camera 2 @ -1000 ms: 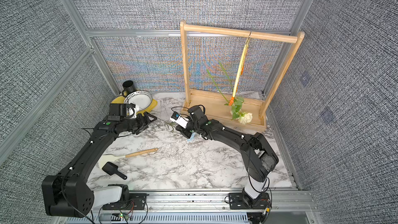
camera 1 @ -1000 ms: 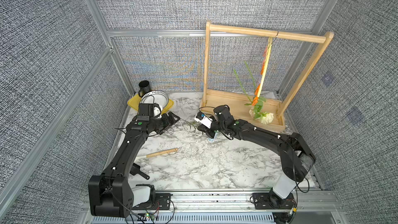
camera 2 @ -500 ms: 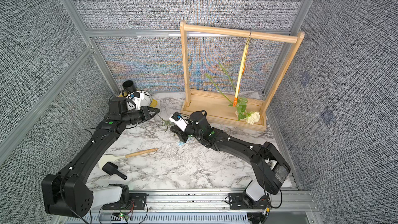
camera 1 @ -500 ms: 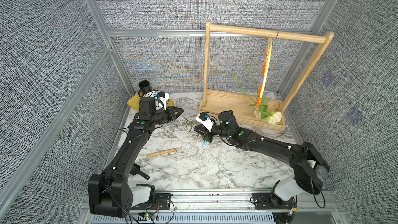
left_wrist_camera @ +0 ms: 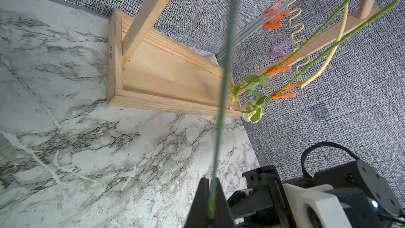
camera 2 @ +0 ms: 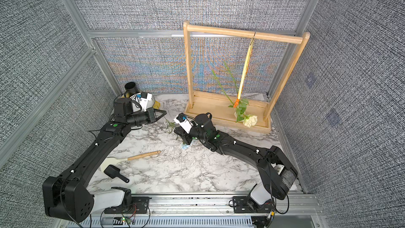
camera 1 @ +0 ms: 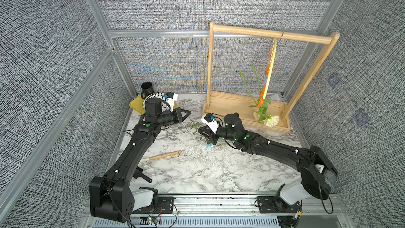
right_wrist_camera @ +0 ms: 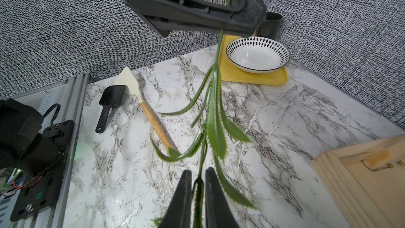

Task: Dry the flowers on a clothes hanger
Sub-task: Pick up the flower at the center of the board.

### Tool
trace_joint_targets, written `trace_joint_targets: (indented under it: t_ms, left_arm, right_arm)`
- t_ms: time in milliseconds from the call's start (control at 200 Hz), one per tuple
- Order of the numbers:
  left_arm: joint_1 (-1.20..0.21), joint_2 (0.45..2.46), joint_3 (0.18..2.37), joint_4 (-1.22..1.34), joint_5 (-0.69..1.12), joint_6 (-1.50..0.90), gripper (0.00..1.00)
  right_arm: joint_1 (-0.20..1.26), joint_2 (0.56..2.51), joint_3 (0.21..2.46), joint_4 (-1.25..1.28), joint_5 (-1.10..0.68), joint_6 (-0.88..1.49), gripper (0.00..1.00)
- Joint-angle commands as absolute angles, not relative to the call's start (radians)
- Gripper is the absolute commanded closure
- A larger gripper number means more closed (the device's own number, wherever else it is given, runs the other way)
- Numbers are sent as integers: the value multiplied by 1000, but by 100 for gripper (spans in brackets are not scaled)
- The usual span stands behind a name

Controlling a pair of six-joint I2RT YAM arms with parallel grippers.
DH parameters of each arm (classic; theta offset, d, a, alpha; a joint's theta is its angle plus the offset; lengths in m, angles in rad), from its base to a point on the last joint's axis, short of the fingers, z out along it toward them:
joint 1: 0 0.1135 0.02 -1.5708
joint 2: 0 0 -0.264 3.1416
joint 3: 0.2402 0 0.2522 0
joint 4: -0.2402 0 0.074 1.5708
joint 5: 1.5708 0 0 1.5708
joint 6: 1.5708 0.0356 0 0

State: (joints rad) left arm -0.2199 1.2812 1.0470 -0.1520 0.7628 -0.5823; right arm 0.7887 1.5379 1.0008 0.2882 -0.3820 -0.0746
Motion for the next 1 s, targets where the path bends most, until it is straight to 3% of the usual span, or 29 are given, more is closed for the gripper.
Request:
trace_joint_targets:
  t_ms: [0, 195, 536, 751, 881, 996]
  left_arm:
    - [-219, 1273, 1058, -130, 785, -566, 98]
    - [-221, 1271, 1083, -119, 818, -549, 98]
    - [-306, 1242, 1101, -85, 826, -303, 98]
    - [-370, 1290, 1127, -47, 745, -221, 98]
    - [-395, 1342, 1143, 38, 709, -238, 98]
    - [-418, 1400, 1197, 82, 708, -224, 98]
  right_arm:
    - [788, 1518, 992, 330, -390, -76, 73]
    - [790, 1435, 939, 325, -391, -120, 61]
    - [789, 1081, 817, 127, -450, -393, 58]
    - [774, 791, 686, 117, -286, -430, 57]
    - [658, 718, 721, 1, -236, -492, 56]
    - [399, 710, 762, -43, -410, -506, 56]
